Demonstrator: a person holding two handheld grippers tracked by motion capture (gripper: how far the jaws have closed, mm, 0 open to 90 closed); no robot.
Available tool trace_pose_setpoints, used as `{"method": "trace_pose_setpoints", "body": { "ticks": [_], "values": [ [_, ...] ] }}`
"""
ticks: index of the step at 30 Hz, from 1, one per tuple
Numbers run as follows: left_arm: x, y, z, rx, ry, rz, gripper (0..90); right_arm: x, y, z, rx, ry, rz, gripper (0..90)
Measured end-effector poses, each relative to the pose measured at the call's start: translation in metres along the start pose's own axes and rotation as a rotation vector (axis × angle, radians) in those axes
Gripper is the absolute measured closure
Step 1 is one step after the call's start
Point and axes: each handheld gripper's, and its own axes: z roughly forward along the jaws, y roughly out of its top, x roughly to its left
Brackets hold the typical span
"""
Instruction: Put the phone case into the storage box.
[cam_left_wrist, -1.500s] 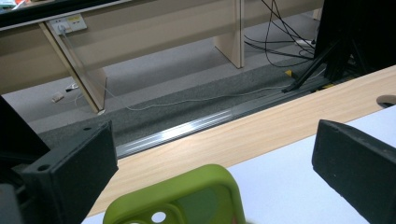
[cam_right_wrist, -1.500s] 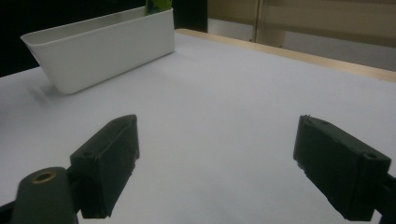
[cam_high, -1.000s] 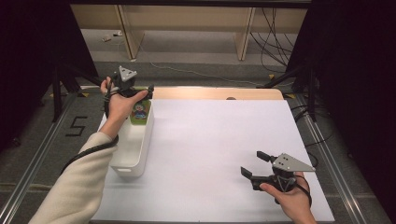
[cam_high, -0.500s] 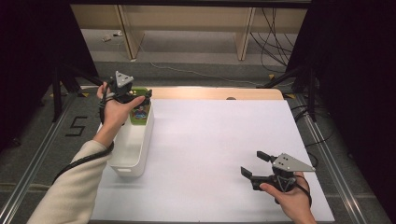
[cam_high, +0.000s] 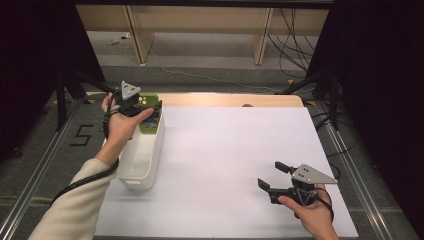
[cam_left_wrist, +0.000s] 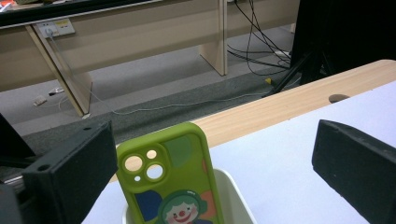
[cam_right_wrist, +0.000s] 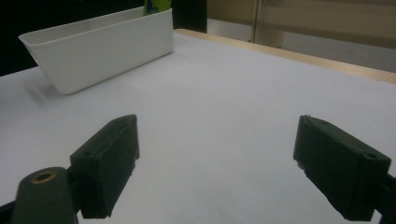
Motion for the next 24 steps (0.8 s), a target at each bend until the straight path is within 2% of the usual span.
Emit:
{"method": "trace_pose_setpoints", "body": {
  "ticks": [11, 24],
  "values": [
    [-0.006, -0.005, -0.012, -0.009, -0.031, -0.011, 0.0, 0.0, 0.0, 0.0, -0.001, -0.001, 0.001, 15.5],
    [-0.008, -0.01, -0.024, -0.027, -0.055, -0.018, 0.0, 0.0, 0.0, 0.0, -0.002, -0.002, 0.0, 15.5]
  ]
}}
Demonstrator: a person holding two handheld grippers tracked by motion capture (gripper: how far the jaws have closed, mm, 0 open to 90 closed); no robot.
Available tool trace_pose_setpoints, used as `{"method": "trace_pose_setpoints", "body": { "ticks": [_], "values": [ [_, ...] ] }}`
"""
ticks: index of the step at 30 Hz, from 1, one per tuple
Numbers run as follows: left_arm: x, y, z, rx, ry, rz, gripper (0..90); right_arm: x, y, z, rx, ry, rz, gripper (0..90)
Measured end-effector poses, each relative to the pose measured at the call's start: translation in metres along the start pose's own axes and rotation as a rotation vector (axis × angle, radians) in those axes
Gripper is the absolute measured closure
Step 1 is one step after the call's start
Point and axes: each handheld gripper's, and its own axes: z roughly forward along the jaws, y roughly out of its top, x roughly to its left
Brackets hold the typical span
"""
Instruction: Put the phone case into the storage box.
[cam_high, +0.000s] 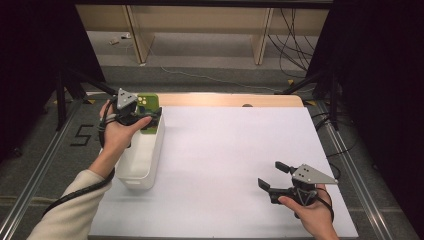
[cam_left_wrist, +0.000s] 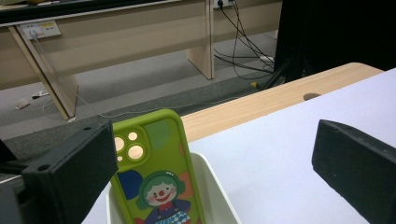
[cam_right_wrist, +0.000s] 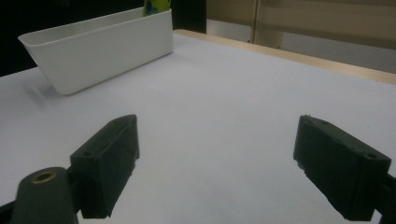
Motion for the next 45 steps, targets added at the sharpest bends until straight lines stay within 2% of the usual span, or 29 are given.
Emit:
{"method": "trace_pose_setpoints", "body": {
  "ticks": [11, 40, 45],
  "values": [
    [-0.005, -0.001, -0.008, -0.013, -0.024, 0.007, 0.0, 0.0, 0.0, 0.0, 0.0, 0.001, -0.002, 15.5],
    [-0.018, -0.012, -0.022, -0.01, -0.081, 0.02, 0.0, 0.0, 0.0, 0.0, 0.002, -0.004, 0.0, 15.5],
    [-0.021, -0.014, -0.024, -0.012, -0.096, 0.013, 0.0, 0.0, 0.0, 0.0, 0.001, -0.004, 0.0, 15.5]
  ]
}}
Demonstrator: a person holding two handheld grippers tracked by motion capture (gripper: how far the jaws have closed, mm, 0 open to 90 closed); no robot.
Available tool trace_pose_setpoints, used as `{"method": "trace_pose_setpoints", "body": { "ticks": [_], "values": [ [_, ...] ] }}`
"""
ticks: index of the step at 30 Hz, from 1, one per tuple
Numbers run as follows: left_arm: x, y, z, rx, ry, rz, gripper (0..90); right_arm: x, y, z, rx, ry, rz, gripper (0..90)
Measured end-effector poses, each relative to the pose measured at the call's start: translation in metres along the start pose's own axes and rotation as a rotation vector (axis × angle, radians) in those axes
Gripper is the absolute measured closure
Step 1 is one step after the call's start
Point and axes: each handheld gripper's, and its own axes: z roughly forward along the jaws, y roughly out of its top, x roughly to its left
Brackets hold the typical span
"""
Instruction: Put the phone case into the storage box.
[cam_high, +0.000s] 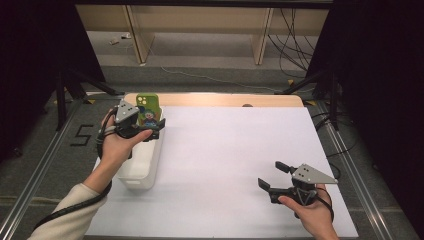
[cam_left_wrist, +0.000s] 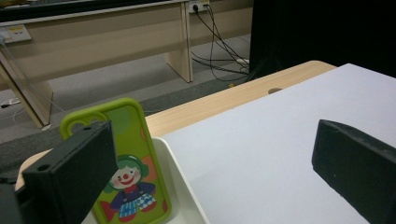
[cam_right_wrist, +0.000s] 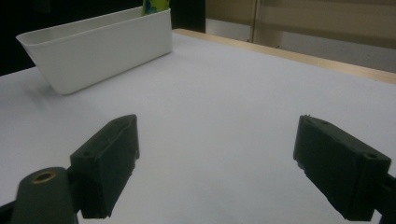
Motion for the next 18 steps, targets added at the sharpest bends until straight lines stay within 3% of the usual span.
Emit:
{"method": "trace_pose_setpoints", "body": {
  "ticks": [18],
  "values": [
    [-0.013, -0.006, -0.009, -0.004, -0.035, 0.022, 0.0, 0.0, 0.0, 0.0, -0.001, -0.001, 0.0, 15.5]
  ]
}}
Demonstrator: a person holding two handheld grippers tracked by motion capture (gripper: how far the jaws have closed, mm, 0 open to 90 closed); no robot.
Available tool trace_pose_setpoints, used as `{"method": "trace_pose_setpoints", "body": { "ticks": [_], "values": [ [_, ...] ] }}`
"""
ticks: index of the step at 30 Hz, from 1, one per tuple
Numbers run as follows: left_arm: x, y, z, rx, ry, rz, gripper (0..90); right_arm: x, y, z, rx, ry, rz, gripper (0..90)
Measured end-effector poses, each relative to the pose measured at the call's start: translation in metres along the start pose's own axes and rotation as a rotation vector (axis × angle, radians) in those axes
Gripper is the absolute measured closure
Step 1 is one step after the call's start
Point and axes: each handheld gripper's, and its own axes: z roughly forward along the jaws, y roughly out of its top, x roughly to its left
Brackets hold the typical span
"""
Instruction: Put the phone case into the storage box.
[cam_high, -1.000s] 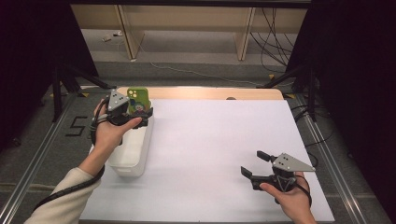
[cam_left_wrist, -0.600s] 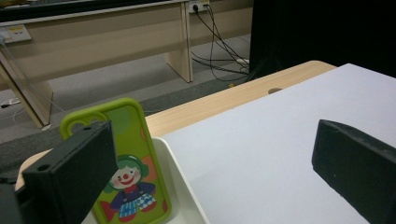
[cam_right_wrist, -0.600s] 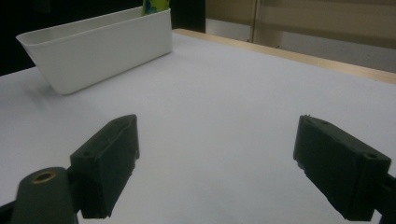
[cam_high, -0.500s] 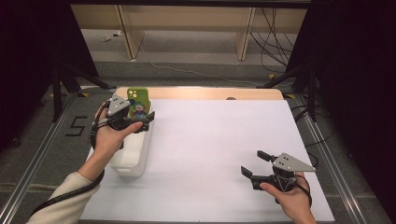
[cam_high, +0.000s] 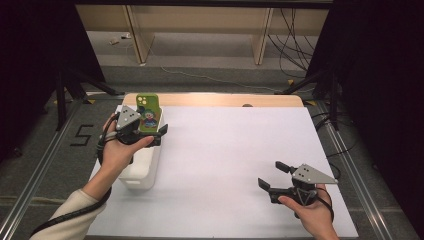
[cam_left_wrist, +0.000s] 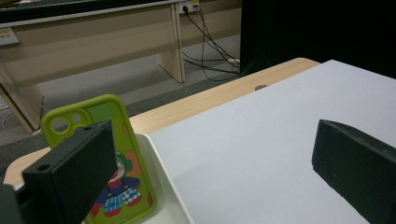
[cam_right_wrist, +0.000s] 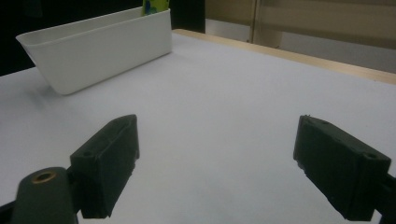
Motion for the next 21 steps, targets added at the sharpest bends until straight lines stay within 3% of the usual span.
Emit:
{"method": "trace_pose_setpoints", "body": {
  "ticks": [9, 16, 21],
  "values": [
    [-0.006, -0.003, -0.005, -0.003, -0.02, 0.001, 0.0, 0.0, 0.0, 0.0, -0.001, 0.0, 0.0, 15.5],
    [-0.008, -0.005, -0.01, -0.004, -0.043, -0.033, 0.0, 0.0, 0.0, 0.0, -0.001, -0.001, 0.0, 15.5],
    [-0.01, -0.004, -0.012, -0.008, -0.044, -0.017, 0.0, 0.0, 0.0, 0.0, -0.001, -0.001, -0.001, 15.5]
  ]
}}
